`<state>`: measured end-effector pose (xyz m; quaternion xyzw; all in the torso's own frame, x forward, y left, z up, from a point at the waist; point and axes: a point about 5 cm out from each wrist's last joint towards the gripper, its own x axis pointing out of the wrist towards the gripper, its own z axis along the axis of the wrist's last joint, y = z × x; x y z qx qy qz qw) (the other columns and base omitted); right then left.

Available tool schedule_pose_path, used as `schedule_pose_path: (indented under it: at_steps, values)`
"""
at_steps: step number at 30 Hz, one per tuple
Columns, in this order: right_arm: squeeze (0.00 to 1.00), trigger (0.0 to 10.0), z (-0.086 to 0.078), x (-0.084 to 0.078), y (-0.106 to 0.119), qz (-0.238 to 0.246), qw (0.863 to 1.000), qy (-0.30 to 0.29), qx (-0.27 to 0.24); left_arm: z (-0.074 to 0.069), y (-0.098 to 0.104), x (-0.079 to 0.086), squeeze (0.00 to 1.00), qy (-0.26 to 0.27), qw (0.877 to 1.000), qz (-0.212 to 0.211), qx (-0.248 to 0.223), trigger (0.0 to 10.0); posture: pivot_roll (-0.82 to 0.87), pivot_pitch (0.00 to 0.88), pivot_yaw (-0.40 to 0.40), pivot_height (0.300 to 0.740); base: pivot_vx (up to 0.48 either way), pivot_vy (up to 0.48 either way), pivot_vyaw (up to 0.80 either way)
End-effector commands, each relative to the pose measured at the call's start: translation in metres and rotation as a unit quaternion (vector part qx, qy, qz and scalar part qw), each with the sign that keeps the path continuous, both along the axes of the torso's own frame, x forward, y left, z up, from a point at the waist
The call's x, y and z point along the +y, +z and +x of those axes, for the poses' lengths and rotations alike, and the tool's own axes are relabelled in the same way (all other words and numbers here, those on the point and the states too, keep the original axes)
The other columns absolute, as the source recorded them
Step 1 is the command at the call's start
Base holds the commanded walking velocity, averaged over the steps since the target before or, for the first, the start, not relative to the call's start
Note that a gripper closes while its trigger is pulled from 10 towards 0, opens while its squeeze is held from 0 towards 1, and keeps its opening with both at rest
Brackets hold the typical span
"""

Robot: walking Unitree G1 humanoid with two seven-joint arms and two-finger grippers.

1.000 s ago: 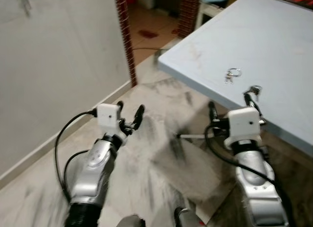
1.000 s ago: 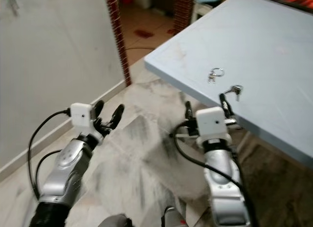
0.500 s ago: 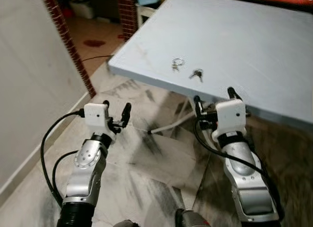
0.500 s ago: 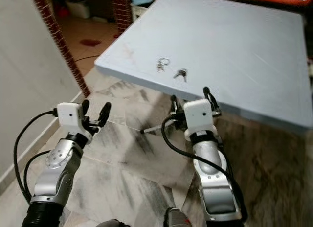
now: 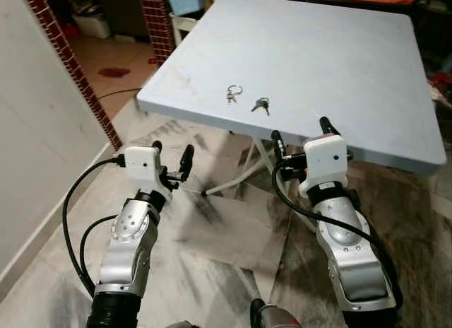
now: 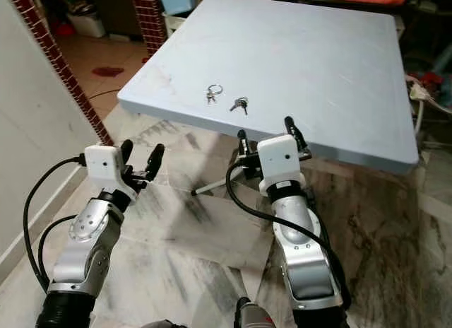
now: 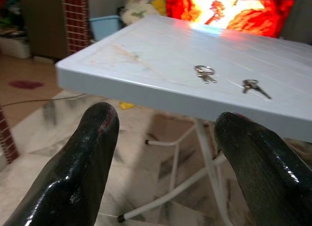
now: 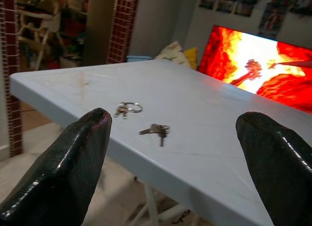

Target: Hang keys on a hook

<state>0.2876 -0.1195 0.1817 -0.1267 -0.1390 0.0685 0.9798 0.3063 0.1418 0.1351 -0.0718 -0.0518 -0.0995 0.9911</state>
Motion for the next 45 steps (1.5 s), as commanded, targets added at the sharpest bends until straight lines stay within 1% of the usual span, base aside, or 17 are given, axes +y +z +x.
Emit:
schedule_pose_path:
  at_steps: [1,6,11,17,25,36,38,45]
  values:
    - [0.0,10.0,-0.001,0.003,0.005,0.003,1.0,0.008,-0.006,-0.001,0.006,0.004,0.0,0.007,1.0,-0.002,-0.01,10.0,-0.07,0.216,0.04,0.74,0.0,0.0,0.0]
    - [0.0,10.0,-0.003,0.002,0.005,0.01,1.0,0.001,0.0,-0.005,0.0,0.001,0.0,-0.005,1.0,-0.002,-0.003,10.0,-0.09,0.227,0.038,0.74,0.283,0.0,0.0]
    - [0.0,10.0,-0.004,0.003,0.003,0.011,1.0,0.001,0.004,-0.004,0.002,-0.002,0.0,-0.007,1.0,-0.006,-0.004,10.0,-0.07,0.224,0.046,0.74,0.358,0.0,0.0]
    - [0.0,10.0,-0.003,0.004,0.003,0.014,1.0,0.001,0.004,-0.007,0.001,0.0,0.0,-0.011,1.0,-0.002,0.001,10.0,-0.07,0.226,0.059,0.74,0.354,0.0,0.0]
    - [0.0,10.0,-0.005,0.005,-0.001,0.025,1.0,-0.006,0.014,-0.006,0.003,-0.002,0.0,-0.02,1.0,0.003,0.003,10.0,-0.06,0.232,0.076,0.74,0.348,0.0,0.0]
    - [0.0,10.0,-0.005,0.0,-0.009,0.053,0.997,-0.031,0.038,-0.005,0.002,-0.004,0.0,-0.035,0.999,0.009,0.012,10.0,-0.06,0.231,0.094,0.74,0.282,0.0,0.0]
    - [0.0,10.0,-0.005,0.0,-0.01,0.063,0.996,-0.035,0.043,-0.005,0.002,-0.004,0.0,-0.036,0.999,0.01,0.014,10.0,-0.06,0.23,0.097,0.74,0.0,0.0,-0.8]
    - [0.0,10.0,-0.004,0.0,-0.011,0.067,0.996,-0.038,0.047,-0.005,0.001,-0.002,0.0,-0.037,0.999,0.012,0.017,10.0,-0.06,0.232,0.103,0.74,0.0,0.0,-0.8]
